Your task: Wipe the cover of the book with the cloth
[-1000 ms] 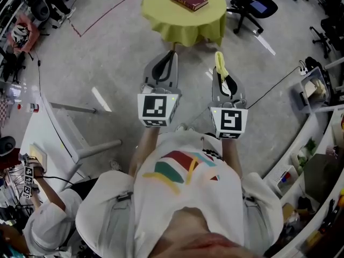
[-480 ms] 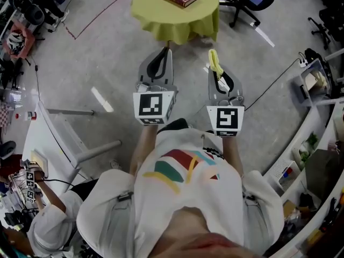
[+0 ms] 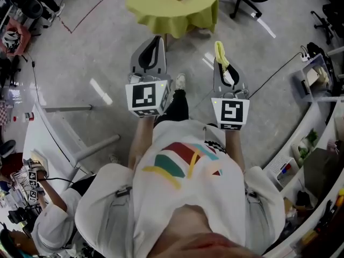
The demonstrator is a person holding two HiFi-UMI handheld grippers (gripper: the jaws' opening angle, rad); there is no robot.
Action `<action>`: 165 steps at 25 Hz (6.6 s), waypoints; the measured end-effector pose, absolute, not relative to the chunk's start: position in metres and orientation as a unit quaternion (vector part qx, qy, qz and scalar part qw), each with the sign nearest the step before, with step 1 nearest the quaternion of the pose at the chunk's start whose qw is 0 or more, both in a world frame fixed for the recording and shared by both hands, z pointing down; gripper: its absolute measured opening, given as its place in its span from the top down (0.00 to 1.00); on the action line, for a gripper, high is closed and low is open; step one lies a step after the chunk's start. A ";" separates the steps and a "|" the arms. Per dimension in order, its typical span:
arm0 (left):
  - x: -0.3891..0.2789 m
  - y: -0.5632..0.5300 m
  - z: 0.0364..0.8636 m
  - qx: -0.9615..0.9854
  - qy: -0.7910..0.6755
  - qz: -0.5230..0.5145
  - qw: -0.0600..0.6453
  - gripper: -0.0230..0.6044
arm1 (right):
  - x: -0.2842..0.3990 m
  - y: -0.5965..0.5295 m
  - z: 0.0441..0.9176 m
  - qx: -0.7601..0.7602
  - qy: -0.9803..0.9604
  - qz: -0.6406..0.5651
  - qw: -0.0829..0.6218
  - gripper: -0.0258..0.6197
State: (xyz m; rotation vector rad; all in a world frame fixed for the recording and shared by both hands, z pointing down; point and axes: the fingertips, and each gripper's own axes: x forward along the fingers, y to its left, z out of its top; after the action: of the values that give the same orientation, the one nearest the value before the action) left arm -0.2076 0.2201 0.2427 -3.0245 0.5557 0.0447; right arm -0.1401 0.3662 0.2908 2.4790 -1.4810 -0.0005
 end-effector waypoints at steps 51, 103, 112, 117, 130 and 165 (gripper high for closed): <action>0.209 -0.060 0.258 -0.973 0.221 -0.012 -0.059 0.93 | 0.268 0.061 0.261 0.816 -0.567 -0.026 0.108 0.92; 0.172 -0.087 0.572 -0.795 0.285 -0.278 -0.457 0.58 | 0.247 0.011 0.324 0.766 -0.610 0.055 0.197 0.91; 0.175 -0.082 0.575 -0.782 0.271 -0.270 -0.492 0.61 | 0.237 0.010 0.330 0.757 -0.618 0.070 0.202 0.91; 0.175 -0.083 0.576 -0.784 0.271 -0.264 -0.492 0.62 | 0.231 0.002 0.336 0.745 -0.629 0.072 0.212 0.91; 0.177 -0.084 0.582 -0.784 0.274 -0.255 -0.495 0.62 | 0.258 -0.081 0.381 0.605 -0.679 -0.061 0.411 0.92; 0.176 -0.084 0.582 -0.768 0.286 -0.219 -0.529 0.63 | 0.283 -0.197 0.565 0.166 -0.658 -0.174 0.713 0.92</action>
State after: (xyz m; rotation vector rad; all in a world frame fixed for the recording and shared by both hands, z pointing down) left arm 0.1763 -0.0837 0.5821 -3.8530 1.4364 -1.0972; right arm 0.2829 -0.1971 0.5647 0.3680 -1.4591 -0.3852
